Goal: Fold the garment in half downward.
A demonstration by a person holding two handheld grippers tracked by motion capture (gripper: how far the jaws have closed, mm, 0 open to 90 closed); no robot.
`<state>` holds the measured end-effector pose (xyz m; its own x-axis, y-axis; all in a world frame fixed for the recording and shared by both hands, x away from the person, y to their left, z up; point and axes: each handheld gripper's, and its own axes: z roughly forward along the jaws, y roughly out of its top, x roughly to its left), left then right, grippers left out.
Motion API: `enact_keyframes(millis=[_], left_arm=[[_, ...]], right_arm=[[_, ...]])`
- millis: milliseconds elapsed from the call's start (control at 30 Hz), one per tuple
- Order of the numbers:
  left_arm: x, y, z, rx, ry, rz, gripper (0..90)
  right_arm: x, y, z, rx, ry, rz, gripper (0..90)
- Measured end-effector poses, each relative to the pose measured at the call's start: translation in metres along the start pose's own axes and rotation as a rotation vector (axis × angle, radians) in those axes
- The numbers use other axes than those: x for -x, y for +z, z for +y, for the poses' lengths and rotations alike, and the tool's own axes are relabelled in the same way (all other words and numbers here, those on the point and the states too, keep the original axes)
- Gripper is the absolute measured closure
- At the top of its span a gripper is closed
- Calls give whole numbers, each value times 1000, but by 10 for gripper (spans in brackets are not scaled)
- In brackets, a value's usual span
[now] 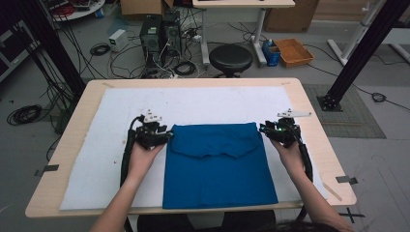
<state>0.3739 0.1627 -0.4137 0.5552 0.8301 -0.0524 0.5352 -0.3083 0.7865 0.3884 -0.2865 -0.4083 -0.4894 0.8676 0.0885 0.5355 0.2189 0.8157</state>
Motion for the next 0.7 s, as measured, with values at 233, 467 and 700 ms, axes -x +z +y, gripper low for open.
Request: enact_keyframes(millis=[233,467,700], left_arm=[[13,3,-24,-63,-41,-20,674],[14,15,-23,-85,-61,-36,734],[17,14,-23,-79,-21,-43,875]], right_arm=[[-10,-5,-26,-67,25,41,671],[-15,4,-33,-119,29,61,665],[-20,17,-34,-161,-23,77,853]])
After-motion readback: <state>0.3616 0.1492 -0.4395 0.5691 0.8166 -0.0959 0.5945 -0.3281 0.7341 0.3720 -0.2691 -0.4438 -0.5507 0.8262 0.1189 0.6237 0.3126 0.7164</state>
